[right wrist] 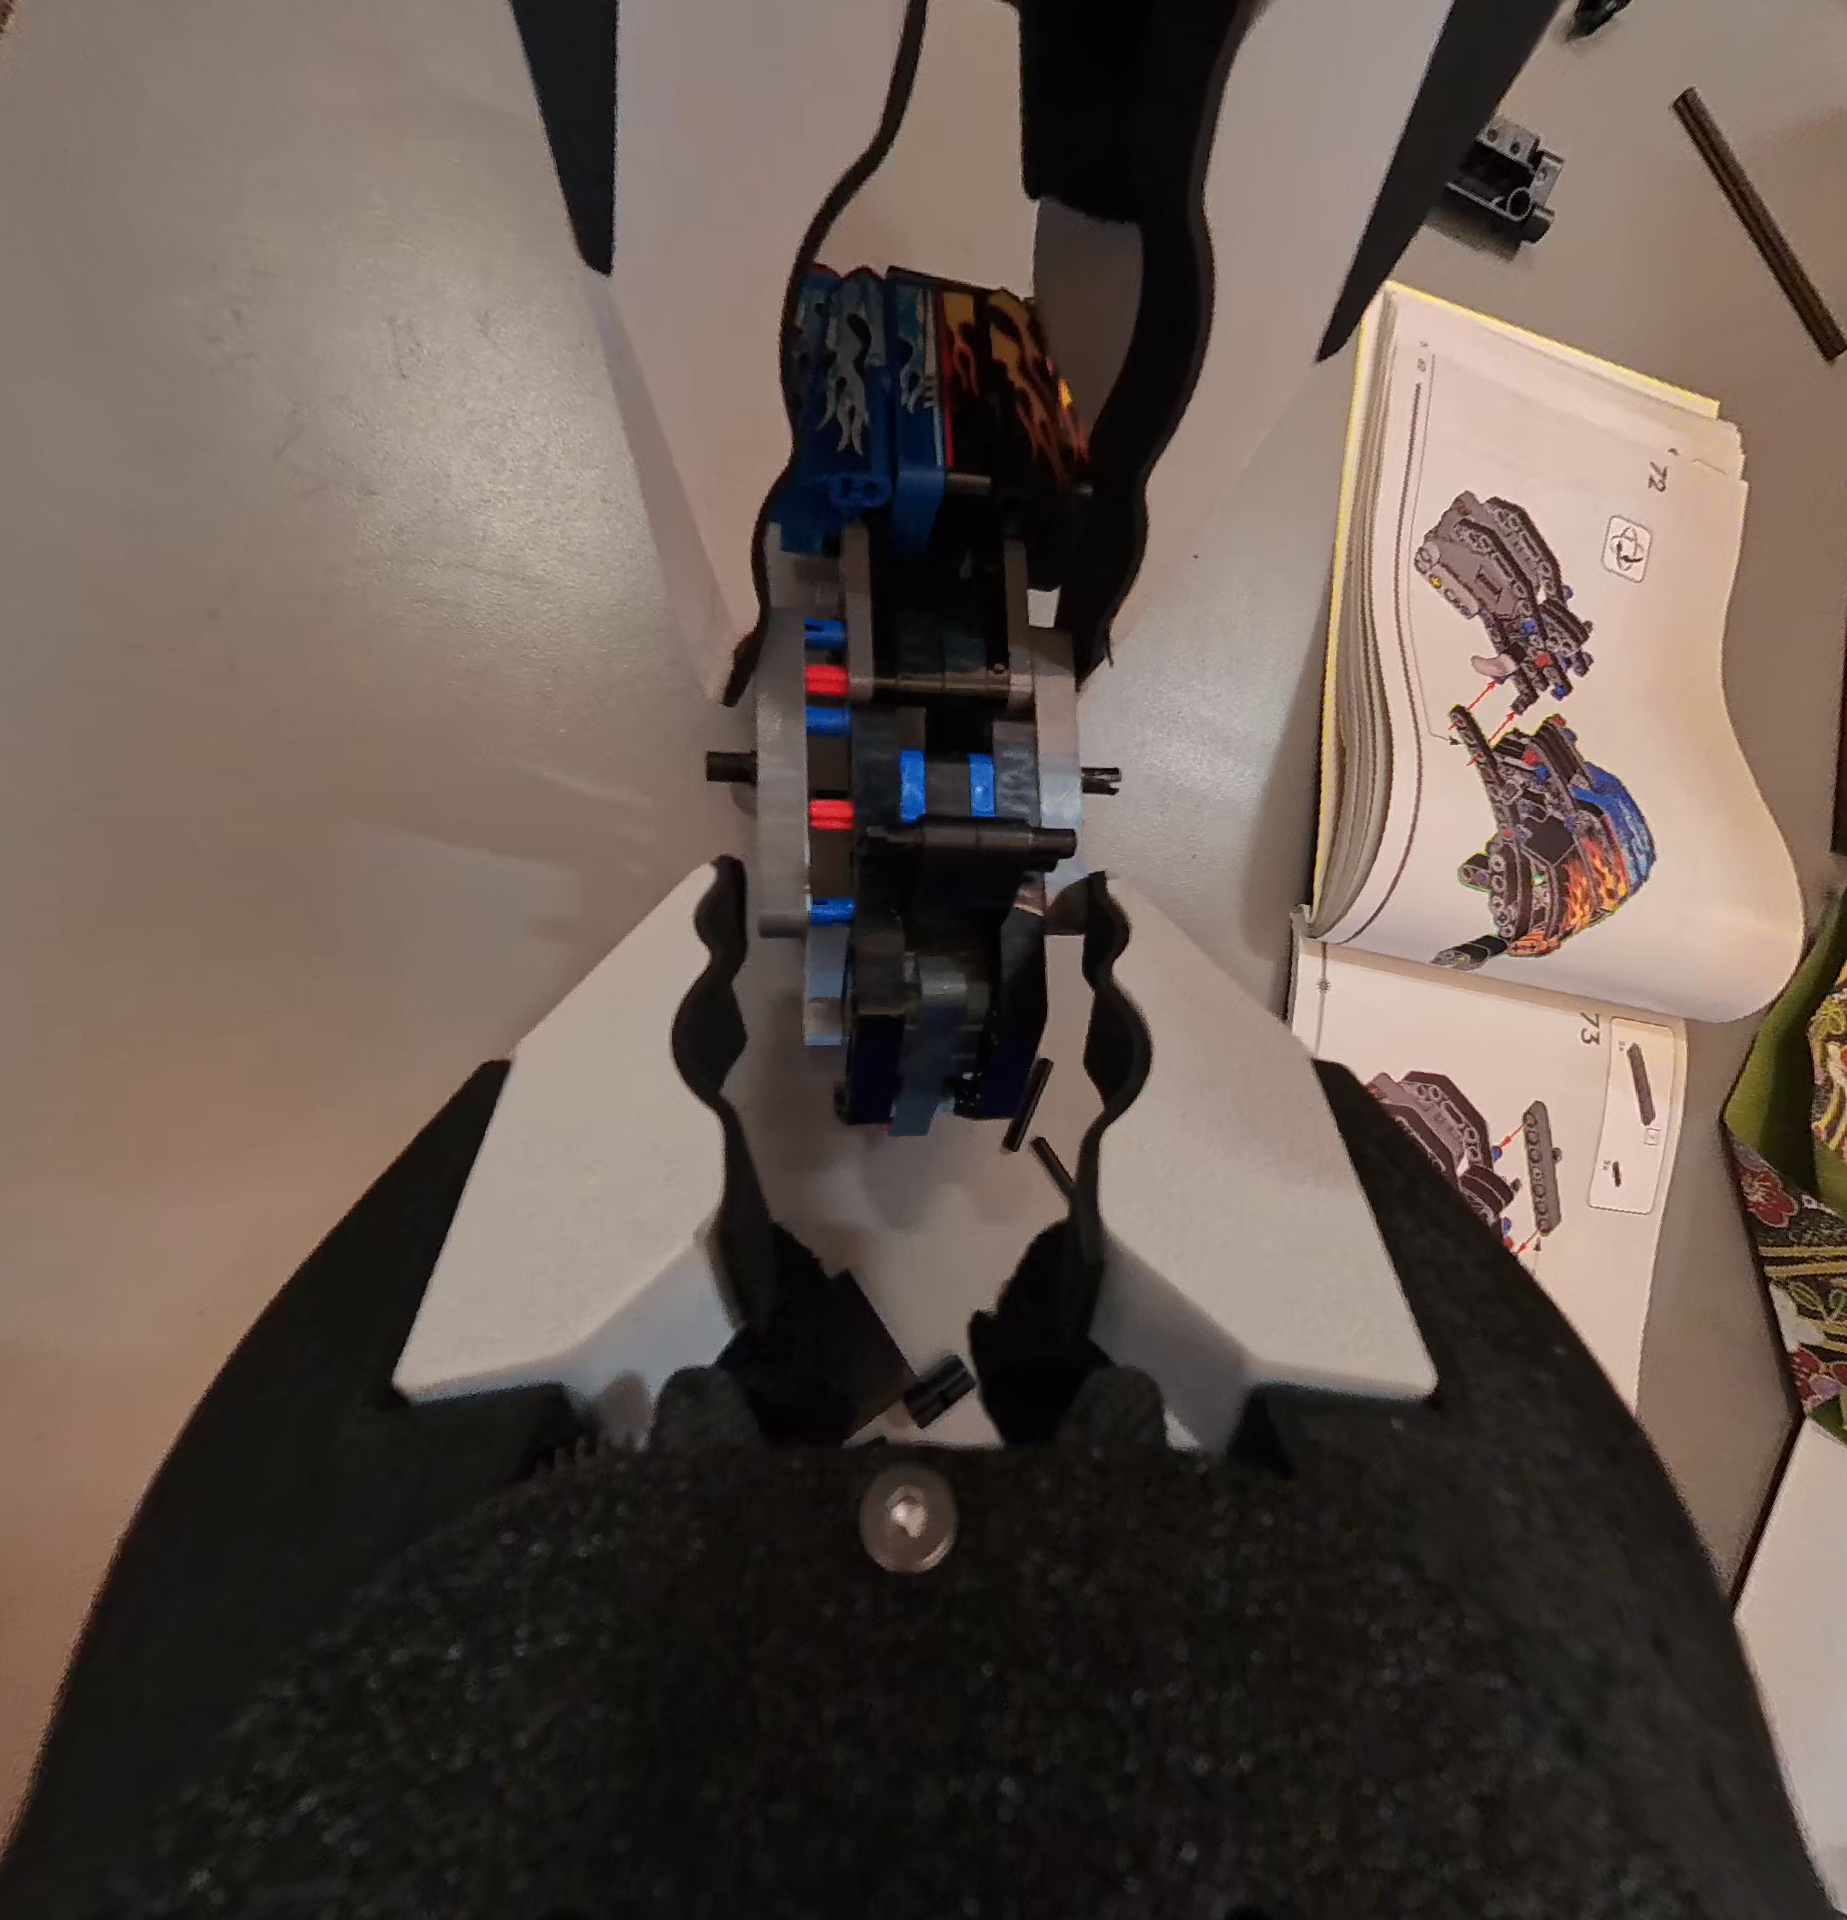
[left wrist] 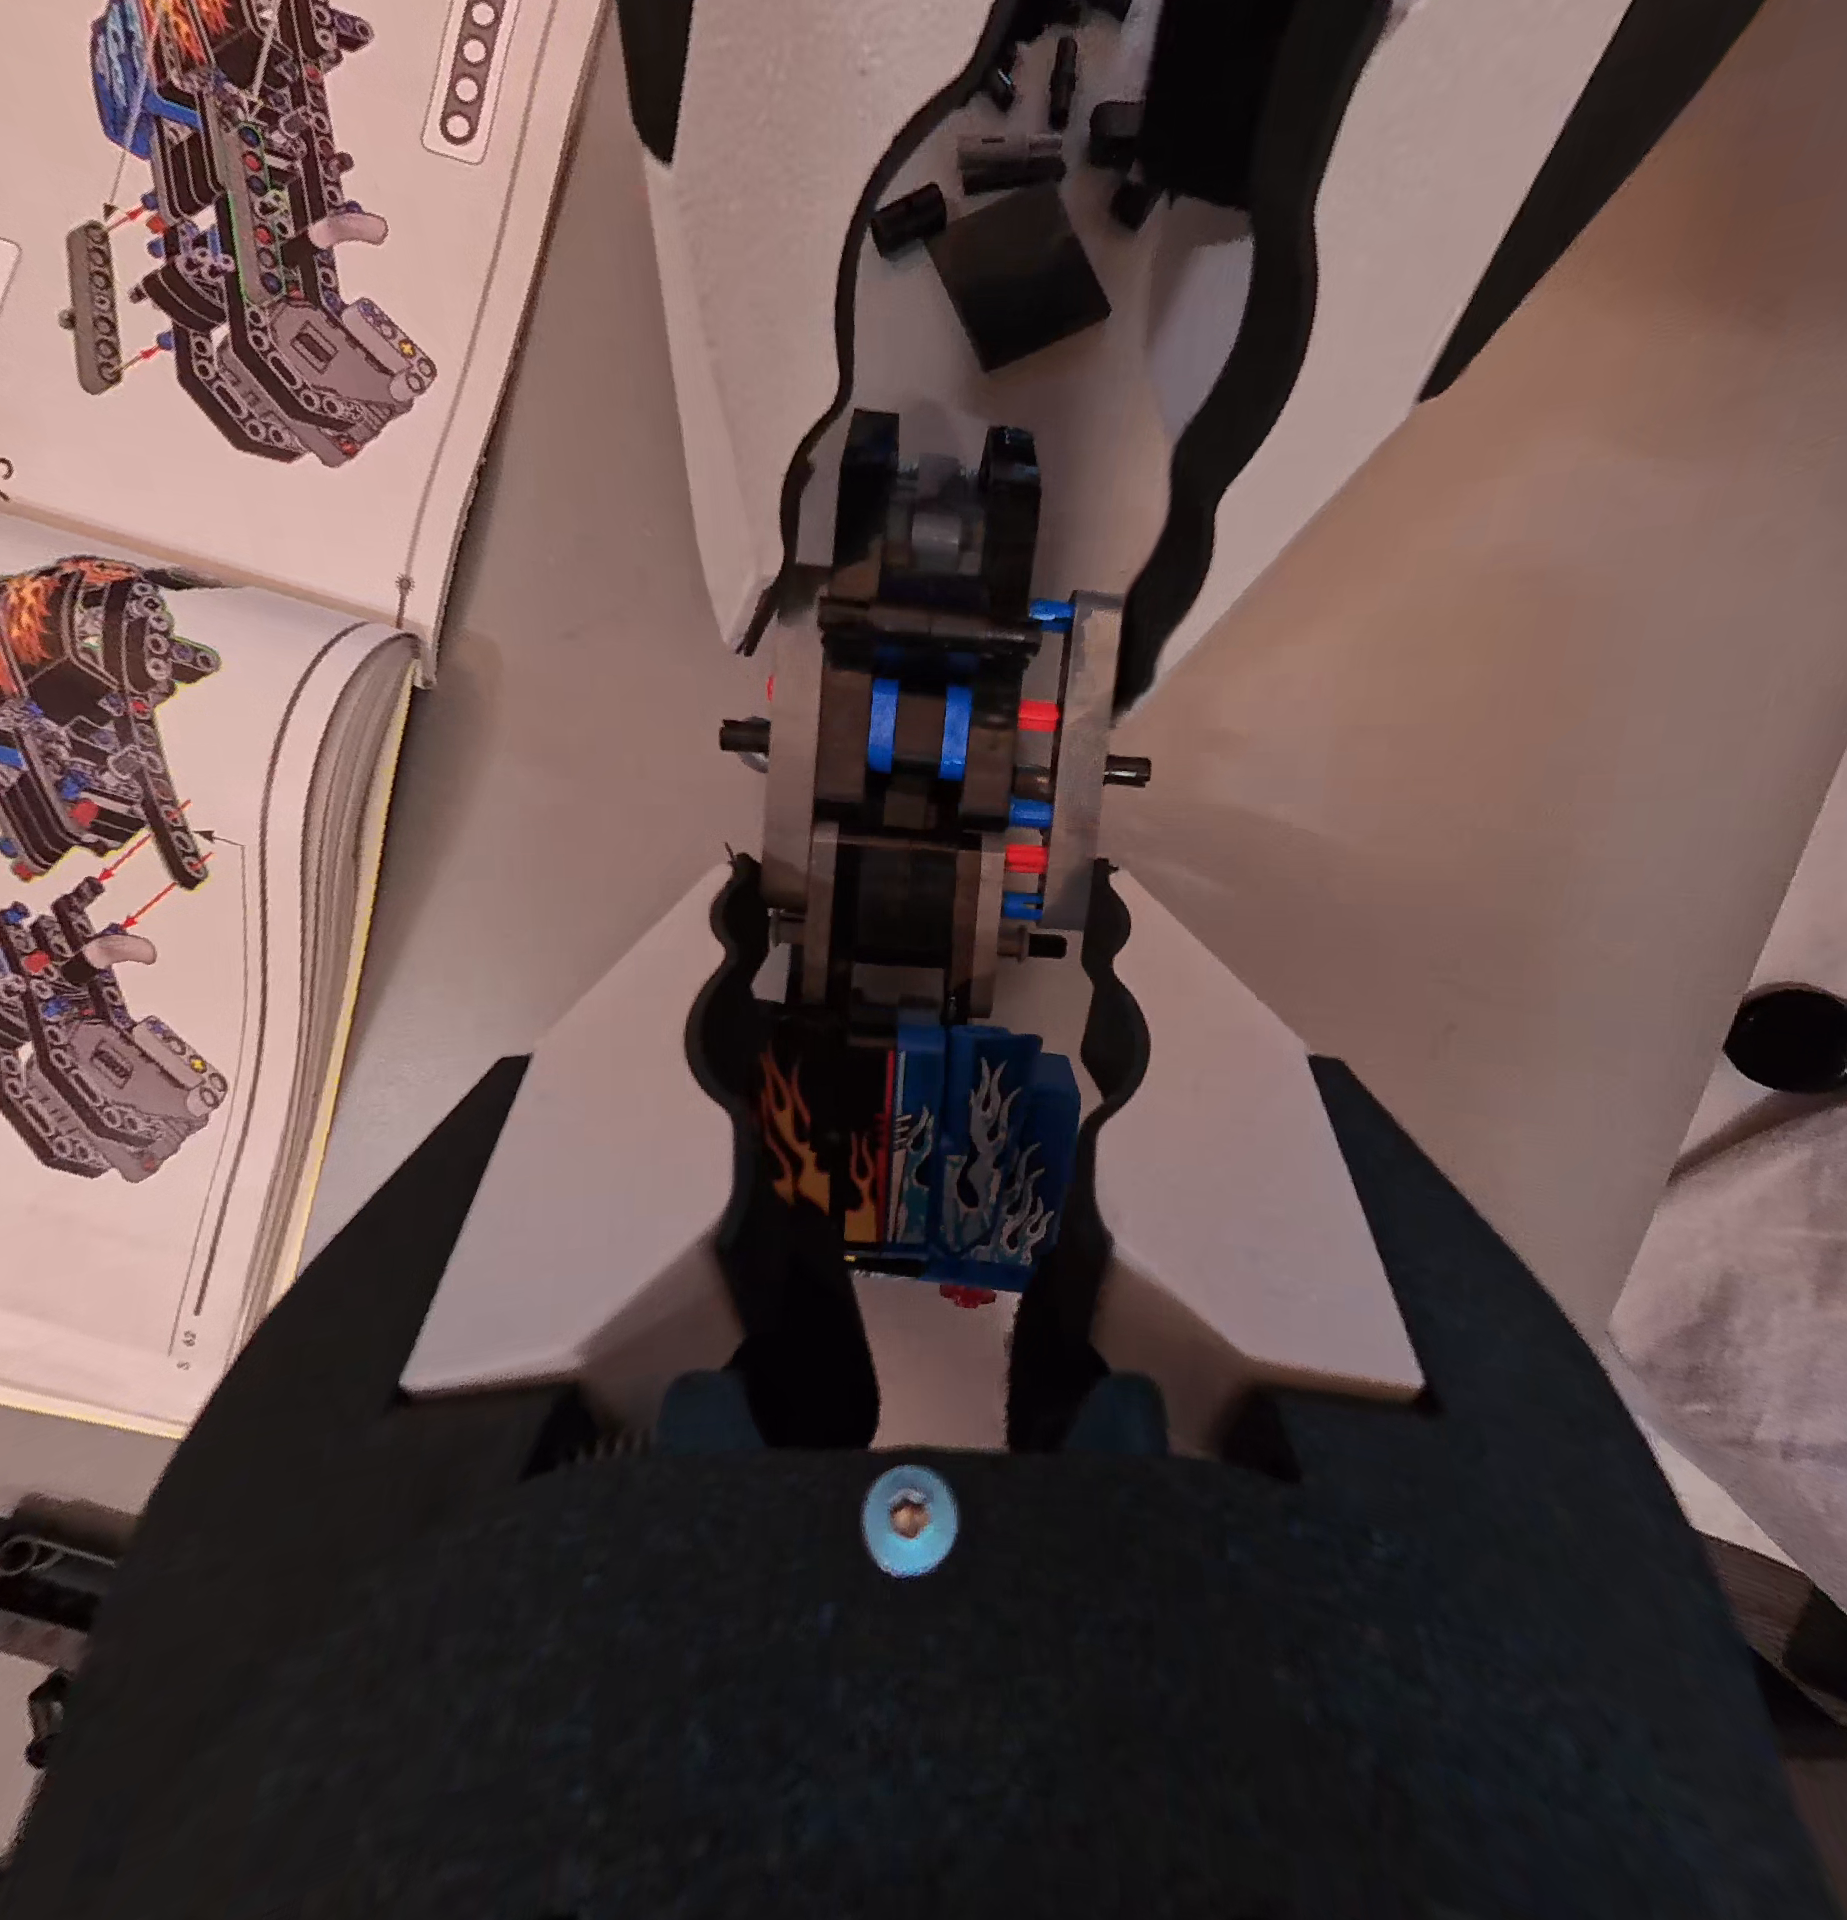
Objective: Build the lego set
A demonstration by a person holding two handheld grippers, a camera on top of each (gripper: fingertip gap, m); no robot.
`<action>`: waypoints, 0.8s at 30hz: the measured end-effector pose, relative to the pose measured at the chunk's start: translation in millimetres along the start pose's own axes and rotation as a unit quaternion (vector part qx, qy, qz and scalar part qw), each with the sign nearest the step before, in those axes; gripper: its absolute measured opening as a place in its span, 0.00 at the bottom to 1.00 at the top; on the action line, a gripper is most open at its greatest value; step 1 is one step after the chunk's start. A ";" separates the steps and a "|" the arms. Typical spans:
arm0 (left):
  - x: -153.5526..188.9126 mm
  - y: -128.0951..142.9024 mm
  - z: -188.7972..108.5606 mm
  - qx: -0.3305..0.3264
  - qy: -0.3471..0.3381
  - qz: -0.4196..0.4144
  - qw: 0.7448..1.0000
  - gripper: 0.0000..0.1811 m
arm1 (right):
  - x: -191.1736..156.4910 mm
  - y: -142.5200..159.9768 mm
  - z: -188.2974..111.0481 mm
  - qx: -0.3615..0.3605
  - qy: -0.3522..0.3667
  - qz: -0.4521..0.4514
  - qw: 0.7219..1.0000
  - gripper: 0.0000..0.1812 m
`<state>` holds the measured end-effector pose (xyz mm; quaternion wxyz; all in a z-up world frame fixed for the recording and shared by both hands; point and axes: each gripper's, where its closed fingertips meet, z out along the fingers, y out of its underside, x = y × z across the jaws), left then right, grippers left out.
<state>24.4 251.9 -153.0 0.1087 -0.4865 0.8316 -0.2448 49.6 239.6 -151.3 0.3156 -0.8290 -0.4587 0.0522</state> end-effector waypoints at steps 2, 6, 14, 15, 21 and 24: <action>-1.1 -0.6 0.4 -0.002 -0.003 -0.001 1.000 0.33 | -1.5 -0.5 0.4 0.001 -0.003 0.004 1.000 0.39; -1.5 -1.5 1.3 -0.010 -0.001 0.003 1.000 0.33 | 2.9 -3.1 0.0 0.008 -0.007 0.031 0.999 0.34; -1.9 -2.3 2.3 -0.029 0.007 -0.002 1.000 0.32 | 2.8 0.2 -0.9 -0.029 -0.008 0.038 0.999 0.34; -2.1 -2.6 2.4 -0.028 0.011 -0.006 1.000 0.32 | 3.0 0.3 -1.0 -0.026 -0.010 0.041 0.999 0.34; -3.0 -3.0 1.8 -0.019 0.018 -0.014 1.000 0.32 | 4.0 -1.0 -0.7 0.003 -0.015 0.057 0.998 0.34; -1.4 -4.4 3.3 -0.013 0.006 -0.001 1.000 0.32 | 2.4 1.2 -2.5 -0.010 -0.014 0.056 0.998 0.34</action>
